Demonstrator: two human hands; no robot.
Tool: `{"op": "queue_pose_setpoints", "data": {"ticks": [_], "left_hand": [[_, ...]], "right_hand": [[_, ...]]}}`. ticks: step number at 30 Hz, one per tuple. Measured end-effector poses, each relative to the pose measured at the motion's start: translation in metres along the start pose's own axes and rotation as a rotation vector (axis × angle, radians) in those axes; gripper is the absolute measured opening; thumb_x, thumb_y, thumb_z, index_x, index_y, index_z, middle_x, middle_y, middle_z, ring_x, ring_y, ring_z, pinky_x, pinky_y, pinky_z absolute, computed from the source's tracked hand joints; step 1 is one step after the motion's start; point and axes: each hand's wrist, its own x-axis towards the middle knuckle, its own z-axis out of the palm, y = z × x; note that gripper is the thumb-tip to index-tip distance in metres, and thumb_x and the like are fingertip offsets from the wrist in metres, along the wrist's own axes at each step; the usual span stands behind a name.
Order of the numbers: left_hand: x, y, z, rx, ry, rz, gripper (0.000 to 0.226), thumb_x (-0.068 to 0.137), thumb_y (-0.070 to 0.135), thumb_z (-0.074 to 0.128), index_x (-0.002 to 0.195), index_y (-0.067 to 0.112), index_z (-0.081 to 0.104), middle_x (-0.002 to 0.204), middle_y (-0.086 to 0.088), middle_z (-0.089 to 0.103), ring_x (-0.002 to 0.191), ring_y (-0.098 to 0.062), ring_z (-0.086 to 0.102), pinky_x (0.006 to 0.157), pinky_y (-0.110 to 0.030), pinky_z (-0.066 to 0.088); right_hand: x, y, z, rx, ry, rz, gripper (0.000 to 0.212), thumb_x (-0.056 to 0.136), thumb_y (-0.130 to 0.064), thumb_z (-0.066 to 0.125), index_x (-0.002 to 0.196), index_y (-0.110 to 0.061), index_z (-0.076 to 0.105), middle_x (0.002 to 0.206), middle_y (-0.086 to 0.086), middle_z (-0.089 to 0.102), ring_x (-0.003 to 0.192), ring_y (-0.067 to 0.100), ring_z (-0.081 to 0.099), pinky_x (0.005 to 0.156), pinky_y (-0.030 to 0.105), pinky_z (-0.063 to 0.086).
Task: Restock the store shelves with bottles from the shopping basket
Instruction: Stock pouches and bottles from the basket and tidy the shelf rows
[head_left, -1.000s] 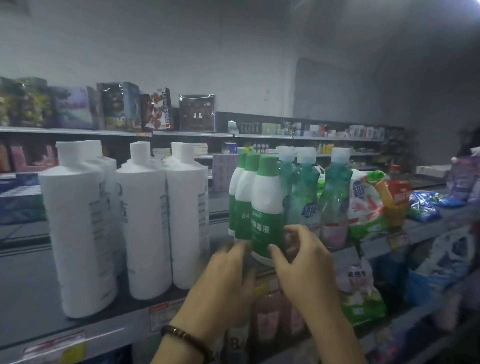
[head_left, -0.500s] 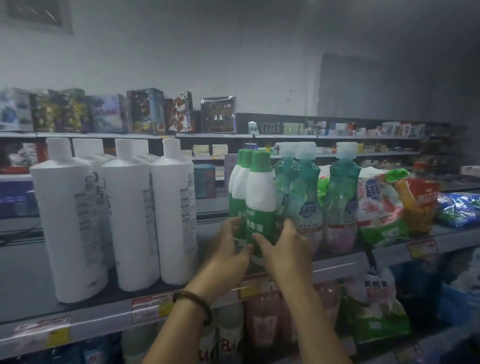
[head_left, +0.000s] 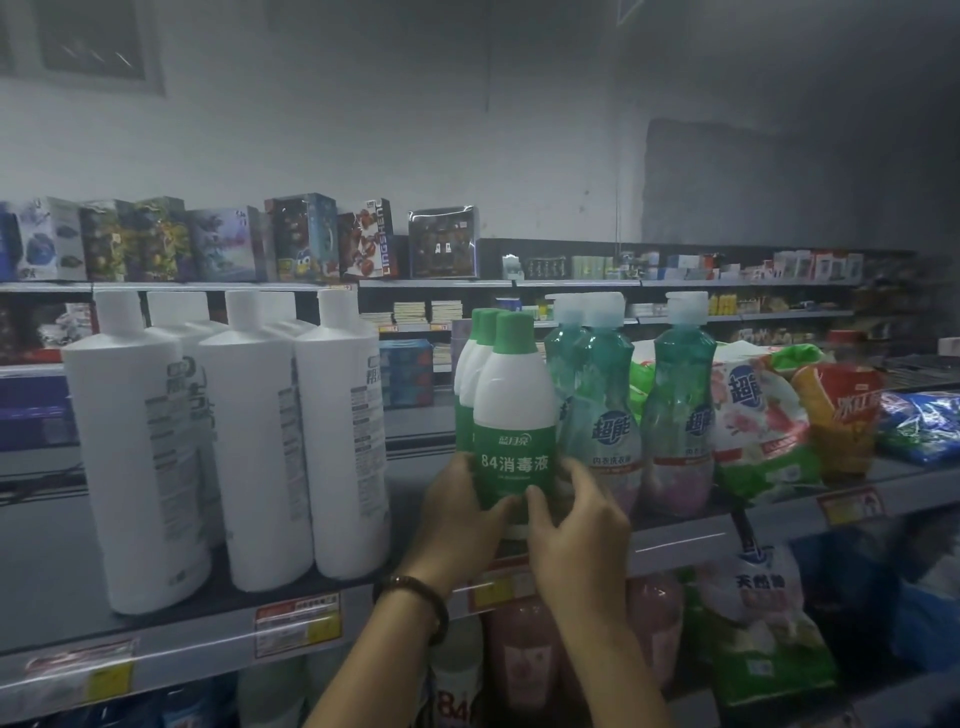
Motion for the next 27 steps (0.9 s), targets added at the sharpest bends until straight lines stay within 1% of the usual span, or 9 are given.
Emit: {"op": "queue_pose_setpoints", "data": {"ticks": [3,6,10,13,19,21,24,25,27], "left_hand": [[0.001,-0.003,0.006,0.025,0.056,0.018,0.039,0.084,0.026,0.086,0.105,0.041,0.056,0.103,0.019,0.072,0.092,0.007,0.069,0.077,-0.020,0.059],[0.000,-0.002,0.011,0.058,0.105,0.024,0.043,0.080,0.031,0.086,0.112,0.033,0.058,0.106,0.014,0.074,0.093,0.000,0.071,0.080,-0.029,0.064],[-0.004,0.004,0.019,0.105,0.151,-0.013,0.037,0.081,0.032,0.082,0.109,0.027,0.057,0.102,0.009,0.075,0.088,-0.009,0.073,0.079,-0.039,0.065],[-0.006,0.005,0.022,0.137,0.180,-0.016,0.032,0.082,0.031,0.080,0.104,0.025,0.057,0.098,0.007,0.075,0.086,-0.013,0.074,0.077,-0.040,0.064],[-0.008,0.008,0.022,0.146,0.184,-0.015,0.034,0.079,0.035,0.079,0.103,0.025,0.057,0.097,0.006,0.075,0.085,-0.014,0.074,0.075,-0.040,0.064],[-0.009,0.009,0.020,0.129,0.164,-0.017,0.035,0.080,0.033,0.080,0.107,0.025,0.058,0.101,0.008,0.075,0.087,-0.012,0.074,0.078,-0.039,0.065],[-0.014,0.015,0.012,0.123,0.135,-0.007,0.035,0.085,0.031,0.079,0.110,0.032,0.056,0.105,0.012,0.072,0.090,-0.003,0.070,0.081,-0.035,0.065],[-0.017,0.018,0.006,0.146,0.114,-0.001,0.033,0.087,0.033,0.077,0.110,0.036,0.054,0.104,0.014,0.071,0.090,-0.001,0.068,0.081,-0.032,0.064],[-0.027,0.023,-0.011,0.201,0.061,0.031,0.026,0.094,0.033,0.072,0.111,0.039,0.053,0.100,0.013,0.071,0.086,0.002,0.068,0.076,-0.024,0.063]], "right_hand": [[-0.003,-0.004,-0.001,-0.010,-0.031,0.006,0.043,0.098,-0.018,0.075,0.141,-0.015,0.068,0.125,-0.001,0.070,0.111,0.013,0.067,0.096,0.021,0.052],[-0.003,-0.006,-0.002,-0.020,-0.071,0.027,0.045,0.098,-0.020,0.073,0.143,-0.017,0.067,0.126,-0.001,0.069,0.115,0.017,0.067,0.095,0.018,0.046],[-0.001,-0.004,-0.004,-0.010,-0.110,0.066,0.051,0.098,-0.024,0.072,0.148,-0.016,0.063,0.133,0.001,0.066,0.122,0.019,0.065,0.102,0.025,0.050],[-0.001,-0.002,-0.006,0.001,-0.135,0.075,0.053,0.099,-0.026,0.072,0.150,-0.017,0.061,0.135,0.000,0.065,0.123,0.017,0.063,0.103,0.024,0.049],[0.000,-0.001,-0.006,0.002,-0.147,0.079,0.054,0.098,-0.024,0.072,0.150,-0.016,0.061,0.134,0.001,0.065,0.122,0.019,0.064,0.104,0.029,0.052],[0.000,-0.001,-0.006,0.001,-0.150,0.078,0.053,0.097,-0.024,0.072,0.148,-0.016,0.062,0.133,0.001,0.066,0.120,0.018,0.064,0.101,0.024,0.051],[-0.001,-0.007,-0.007,0.008,-0.103,0.055,0.043,0.096,-0.020,0.075,0.138,-0.018,0.067,0.127,-0.004,0.066,0.110,0.011,0.061,0.085,-0.002,0.040],[-0.001,-0.012,-0.008,0.019,-0.081,0.040,0.038,0.095,-0.017,0.076,0.132,-0.020,0.068,0.123,-0.006,0.065,0.105,0.008,0.060,0.081,-0.006,0.037],[0.001,-0.027,-0.007,0.046,-0.061,-0.010,0.030,0.093,-0.015,0.077,0.120,-0.025,0.069,0.113,-0.010,0.065,0.096,0.003,0.060,0.079,-0.006,0.038]]}}
